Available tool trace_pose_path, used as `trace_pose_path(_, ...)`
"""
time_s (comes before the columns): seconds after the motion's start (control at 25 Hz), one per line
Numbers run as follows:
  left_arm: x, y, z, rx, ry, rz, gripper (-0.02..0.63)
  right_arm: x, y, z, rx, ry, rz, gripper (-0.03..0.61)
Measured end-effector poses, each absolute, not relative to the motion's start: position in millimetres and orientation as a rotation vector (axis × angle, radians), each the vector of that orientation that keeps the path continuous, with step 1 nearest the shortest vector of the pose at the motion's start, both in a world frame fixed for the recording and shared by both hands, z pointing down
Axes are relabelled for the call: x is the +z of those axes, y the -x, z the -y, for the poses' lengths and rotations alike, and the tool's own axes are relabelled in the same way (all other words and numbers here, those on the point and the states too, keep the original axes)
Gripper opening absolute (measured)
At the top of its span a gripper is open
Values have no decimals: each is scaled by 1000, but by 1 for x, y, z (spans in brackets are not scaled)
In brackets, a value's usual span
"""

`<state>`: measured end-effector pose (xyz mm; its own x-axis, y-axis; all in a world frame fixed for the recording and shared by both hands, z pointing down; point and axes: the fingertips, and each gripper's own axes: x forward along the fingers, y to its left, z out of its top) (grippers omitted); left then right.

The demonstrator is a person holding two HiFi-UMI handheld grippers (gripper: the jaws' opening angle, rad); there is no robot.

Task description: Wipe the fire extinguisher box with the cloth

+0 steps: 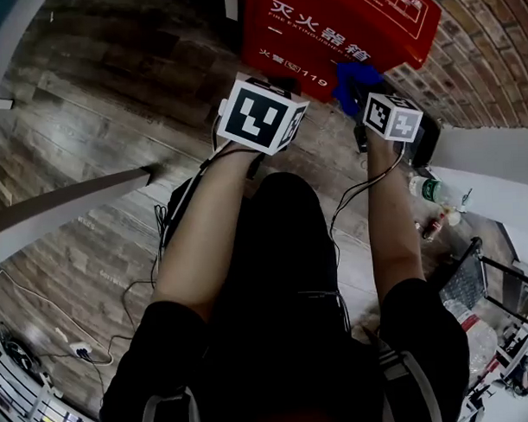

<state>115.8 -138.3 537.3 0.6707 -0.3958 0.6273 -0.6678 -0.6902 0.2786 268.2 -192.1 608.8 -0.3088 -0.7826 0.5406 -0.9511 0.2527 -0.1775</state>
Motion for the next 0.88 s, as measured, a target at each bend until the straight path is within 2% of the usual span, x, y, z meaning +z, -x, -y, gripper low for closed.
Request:
trace_pose_path(0.36, 545, -118, 140, 738, -2382, 772, 5, 681, -266, 194, 694, -1469, 2059, 97)
trace_pose_path(0.88, 553, -123, 144, 754, -2377, 728, 5, 820, -279, 191, 945, -1443, 1777, 97)
